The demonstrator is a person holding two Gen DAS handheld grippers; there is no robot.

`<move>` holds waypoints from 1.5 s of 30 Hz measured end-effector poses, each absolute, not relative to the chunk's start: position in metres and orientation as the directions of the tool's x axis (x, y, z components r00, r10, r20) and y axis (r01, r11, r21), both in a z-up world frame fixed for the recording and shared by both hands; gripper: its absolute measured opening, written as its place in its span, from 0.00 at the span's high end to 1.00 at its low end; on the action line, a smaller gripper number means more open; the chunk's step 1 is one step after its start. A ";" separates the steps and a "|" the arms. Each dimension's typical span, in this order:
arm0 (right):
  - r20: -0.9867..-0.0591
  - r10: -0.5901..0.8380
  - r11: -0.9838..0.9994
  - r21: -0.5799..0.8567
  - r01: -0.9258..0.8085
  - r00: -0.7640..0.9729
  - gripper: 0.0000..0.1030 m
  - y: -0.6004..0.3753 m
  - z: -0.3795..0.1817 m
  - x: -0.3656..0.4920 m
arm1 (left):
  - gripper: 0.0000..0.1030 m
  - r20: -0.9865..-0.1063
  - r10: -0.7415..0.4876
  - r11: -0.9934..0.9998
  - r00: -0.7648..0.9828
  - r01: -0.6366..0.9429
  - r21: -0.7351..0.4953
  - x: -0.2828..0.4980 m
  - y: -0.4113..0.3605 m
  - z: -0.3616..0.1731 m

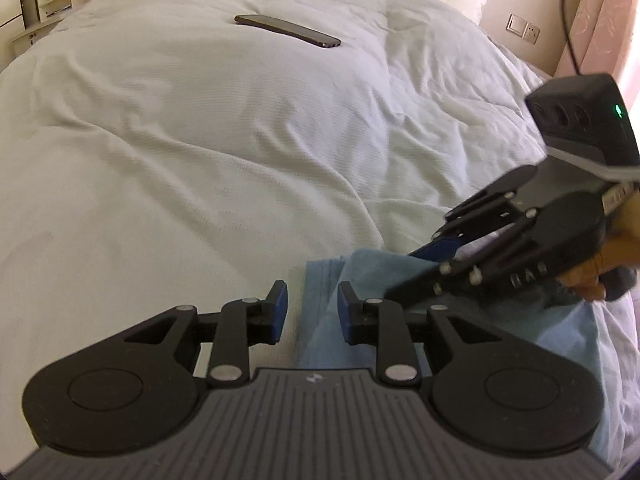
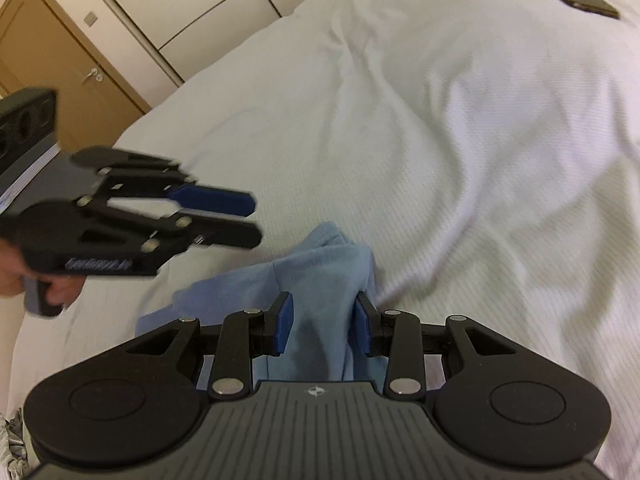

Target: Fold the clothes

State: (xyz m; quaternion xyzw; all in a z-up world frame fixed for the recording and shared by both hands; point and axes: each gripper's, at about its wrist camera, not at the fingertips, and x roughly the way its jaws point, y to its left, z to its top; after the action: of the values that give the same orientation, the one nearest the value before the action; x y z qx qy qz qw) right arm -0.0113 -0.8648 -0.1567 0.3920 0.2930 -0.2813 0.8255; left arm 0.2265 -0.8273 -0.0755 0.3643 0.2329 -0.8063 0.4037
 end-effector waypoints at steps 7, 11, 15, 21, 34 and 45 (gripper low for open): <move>-0.662 -0.114 0.623 0.534 0.572 0.741 0.89 -0.878 -0.163 -0.003 | 0.77 -0.772 -0.461 -0.580 -0.438 0.807 -0.111 0.229 -0.823 -0.079; -0.674 -0.192 0.565 0.519 0.642 0.714 0.81 -0.889 -0.163 -0.017 | 0.77 -0.784 -0.444 -0.613 -0.435 0.785 -0.089 0.213 -0.830 -0.089; -0.667 -0.248 0.545 0.503 0.670 0.703 0.74 -0.879 -0.147 -0.038 | 0.77 -0.796 -0.430 -0.631 -0.426 0.772 -0.072 0.195 -0.844 -0.101; -0.680 -0.287 0.536 0.470 0.702 0.675 0.68 -0.826 -0.119 -0.065 | 0.74 -0.841 -0.419 -0.634 -0.342 0.774 0.001 0.172 -0.861 -0.124; -0.751 -0.185 0.515 0.475 0.714 0.634 0.82 -0.802 -0.141 -0.074 | 0.74 -0.804 -0.475 -0.623 -0.359 0.782 0.018 0.176 -0.838 -0.097; -0.725 -0.242 0.410 0.526 0.745 0.644 0.83 -0.782 -0.122 -0.106 | 0.75 -0.790 -0.404 -0.773 -0.460 0.634 0.026 0.138 -0.805 -0.090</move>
State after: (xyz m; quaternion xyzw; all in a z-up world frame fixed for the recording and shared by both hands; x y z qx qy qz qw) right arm -0.1061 -0.7823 -0.1216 0.4446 0.2833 -0.3122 0.7903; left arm 0.1379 -0.8046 -0.0901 0.4185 0.1374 -0.8433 0.3080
